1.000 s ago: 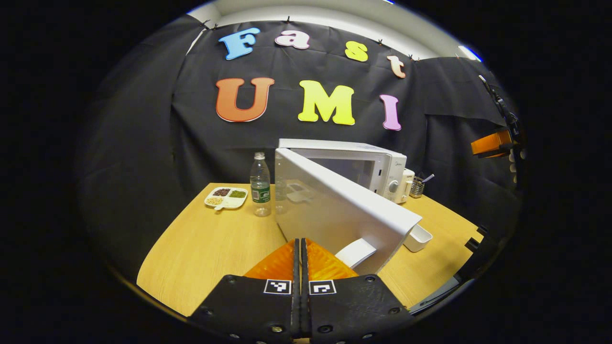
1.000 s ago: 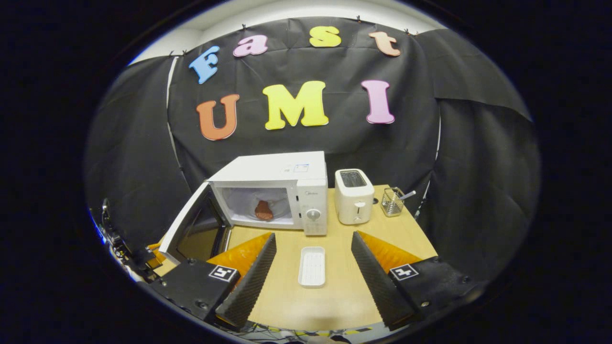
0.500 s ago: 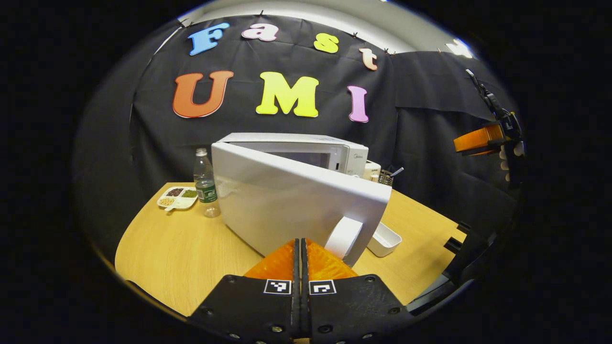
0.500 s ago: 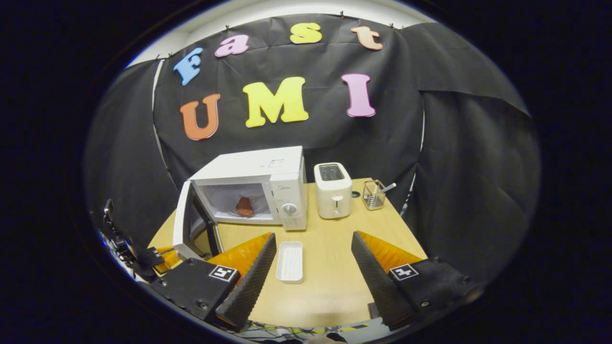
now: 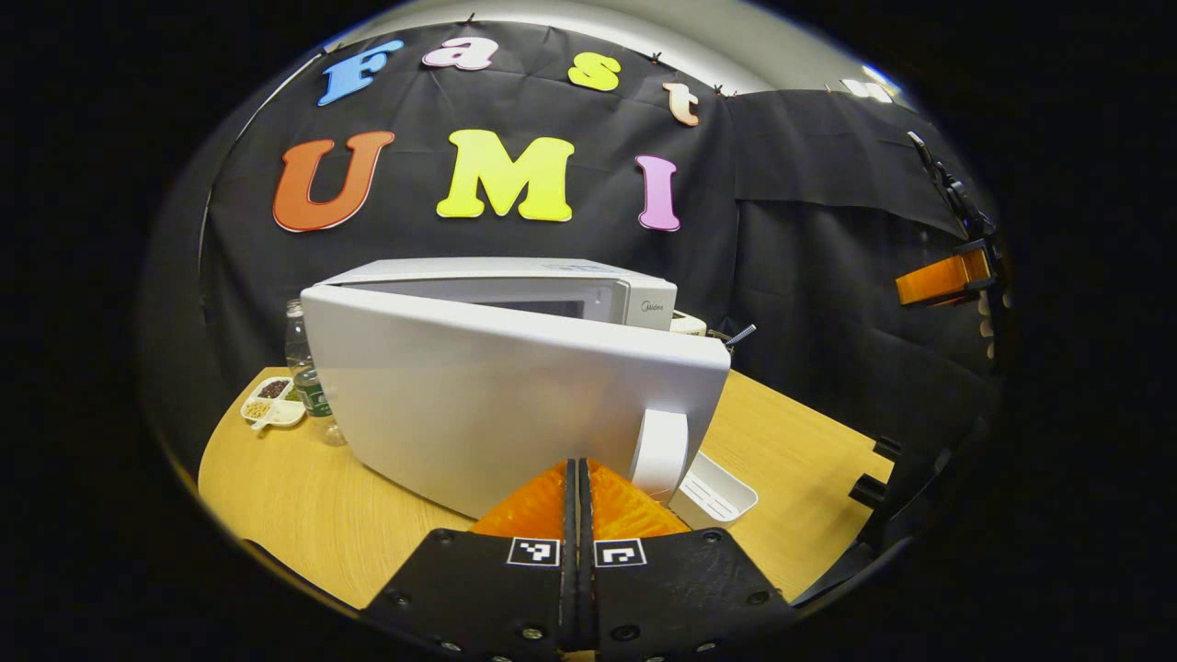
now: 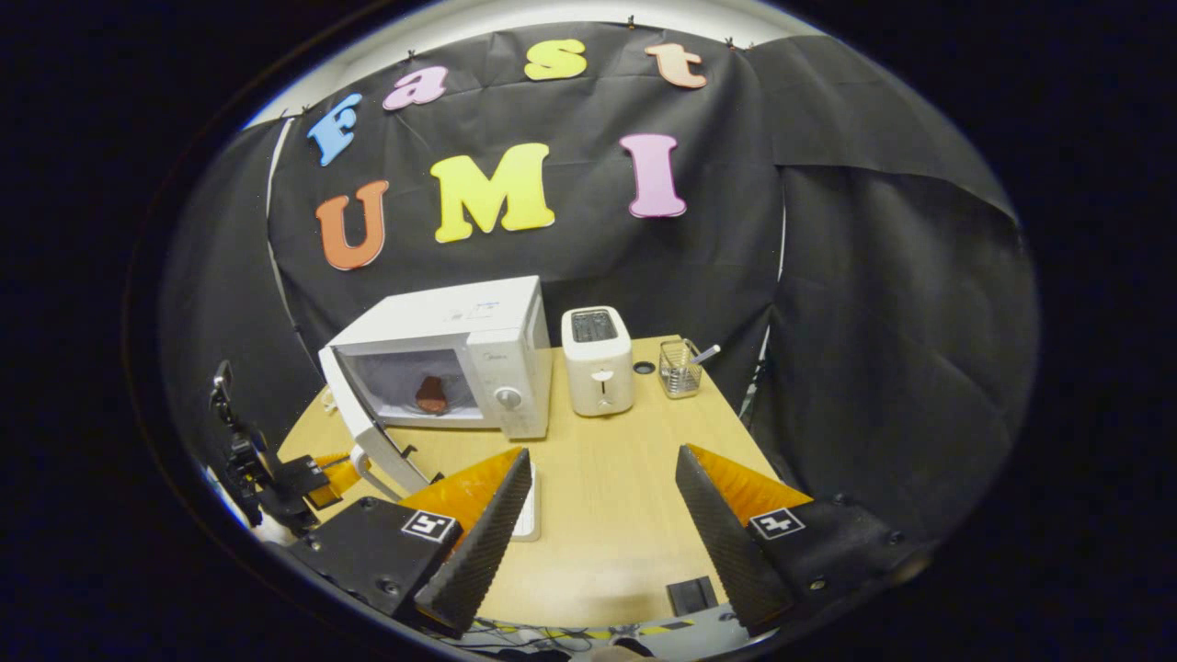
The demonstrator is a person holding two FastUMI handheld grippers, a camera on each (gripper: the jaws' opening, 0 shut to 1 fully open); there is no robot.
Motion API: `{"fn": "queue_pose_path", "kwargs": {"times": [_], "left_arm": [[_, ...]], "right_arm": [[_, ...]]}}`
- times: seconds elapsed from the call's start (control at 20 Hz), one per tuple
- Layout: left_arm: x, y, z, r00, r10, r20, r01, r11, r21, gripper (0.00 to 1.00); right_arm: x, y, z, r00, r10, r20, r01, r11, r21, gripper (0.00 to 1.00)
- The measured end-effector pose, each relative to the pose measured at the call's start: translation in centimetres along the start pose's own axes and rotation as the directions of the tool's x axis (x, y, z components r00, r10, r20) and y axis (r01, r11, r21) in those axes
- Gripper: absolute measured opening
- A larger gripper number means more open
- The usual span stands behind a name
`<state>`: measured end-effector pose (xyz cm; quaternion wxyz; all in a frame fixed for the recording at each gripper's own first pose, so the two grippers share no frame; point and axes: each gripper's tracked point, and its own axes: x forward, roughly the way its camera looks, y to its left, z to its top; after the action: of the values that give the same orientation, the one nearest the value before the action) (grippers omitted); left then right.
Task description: Open the microwave oven with the left hand, put the food in, and close the microwave oven.
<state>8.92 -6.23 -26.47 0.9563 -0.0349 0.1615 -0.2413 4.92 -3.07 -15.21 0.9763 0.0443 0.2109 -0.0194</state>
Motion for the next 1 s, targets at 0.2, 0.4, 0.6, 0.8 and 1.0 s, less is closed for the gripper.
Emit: {"fn": "queue_pose_path", "kwargs": {"times": [0.2,0.4,0.6,0.8,1.0], "left_arm": [[2.9,-0.5,0.5,1.0,-0.002,-0.005,0.002,1.0,0.001,0.0],[5.7,-0.8,1.4,1.0,0.001,0.0,-0.001,1.0,0.005,0.0],[8.7,-0.8,2.1,1.0,0.014,0.001,-0.014,1.0,0.003,0.0],[11.1,-0.2,2.9,0.999,0.048,0.006,-0.048,0.998,-0.031,0.0],[13.2,0.1,3.7,0.997,0.073,0.011,-0.073,0.996,-0.047,0.0]], "right_arm": [[0.9,-1.1,0.4,1.0,-0.007,-0.007,0.007,1.0,0.007,1.0],[1.8,-2.1,1.1,1.0,-0.015,-0.009,0.015,1.0,0.002,1.0],[2.8,-3.8,1.5,0.999,-0.035,-0.018,0.035,0.999,0.011,1.0],[3.9,-4.5,1.7,0.999,-0.042,-0.028,0.042,0.999,0.019,1.0],[4.9,-4.4,1.9,0.999,-0.029,-0.036,0.03,0.999,0.016,1.0]]}}
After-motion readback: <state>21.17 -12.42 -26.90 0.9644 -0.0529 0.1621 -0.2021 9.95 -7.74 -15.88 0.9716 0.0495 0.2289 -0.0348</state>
